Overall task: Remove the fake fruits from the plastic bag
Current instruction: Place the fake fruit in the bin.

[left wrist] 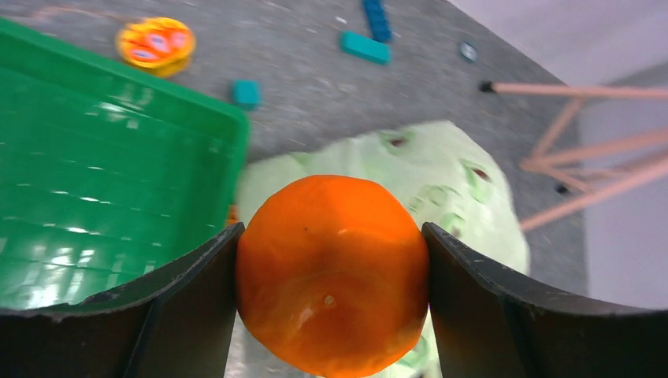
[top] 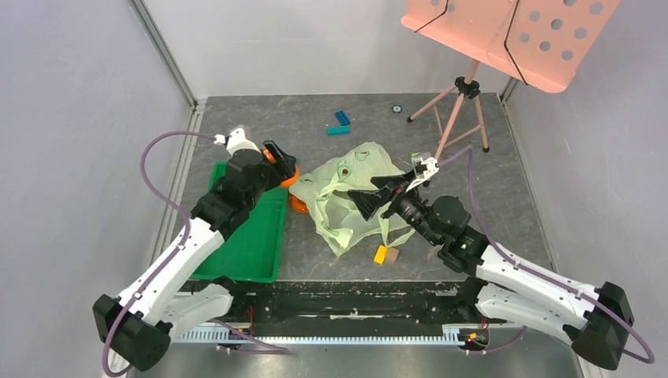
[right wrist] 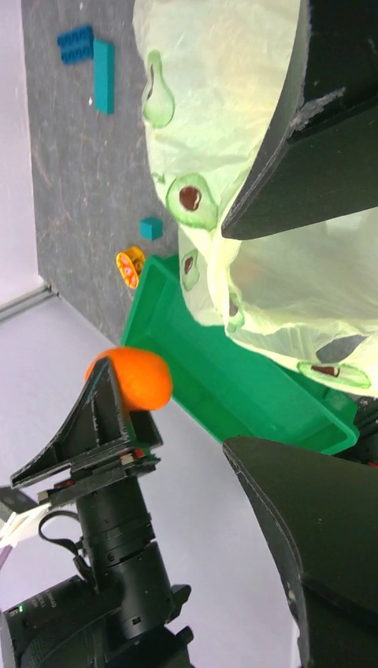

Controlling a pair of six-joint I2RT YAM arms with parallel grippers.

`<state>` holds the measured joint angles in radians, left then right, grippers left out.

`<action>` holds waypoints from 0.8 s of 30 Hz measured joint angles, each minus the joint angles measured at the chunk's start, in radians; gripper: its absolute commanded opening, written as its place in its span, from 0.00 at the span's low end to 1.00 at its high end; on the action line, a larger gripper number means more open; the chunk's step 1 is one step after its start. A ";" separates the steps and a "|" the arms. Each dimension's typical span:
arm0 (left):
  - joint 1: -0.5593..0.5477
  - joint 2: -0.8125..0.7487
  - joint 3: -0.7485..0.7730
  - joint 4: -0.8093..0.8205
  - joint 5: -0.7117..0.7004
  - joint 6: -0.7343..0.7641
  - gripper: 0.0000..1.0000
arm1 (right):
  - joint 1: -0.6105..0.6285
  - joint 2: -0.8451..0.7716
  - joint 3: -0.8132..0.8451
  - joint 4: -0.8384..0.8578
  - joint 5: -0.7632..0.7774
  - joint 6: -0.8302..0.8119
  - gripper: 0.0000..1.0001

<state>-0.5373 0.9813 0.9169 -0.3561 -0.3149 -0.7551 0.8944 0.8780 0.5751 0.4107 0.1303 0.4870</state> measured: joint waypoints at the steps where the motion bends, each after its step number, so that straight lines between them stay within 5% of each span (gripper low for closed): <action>1: 0.020 0.003 -0.002 -0.010 -0.016 0.005 0.63 | 0.000 -0.011 -0.002 -0.017 0.009 -0.003 0.98; 24: 0.247 0.344 -0.132 0.026 -0.234 0.076 0.72 | 0.000 0.015 -0.004 -0.324 0.074 -0.041 0.98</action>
<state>-0.2905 1.3258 0.7853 -0.3305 -0.5488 -0.6792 0.8940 0.8928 0.5713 0.0864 0.2043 0.4458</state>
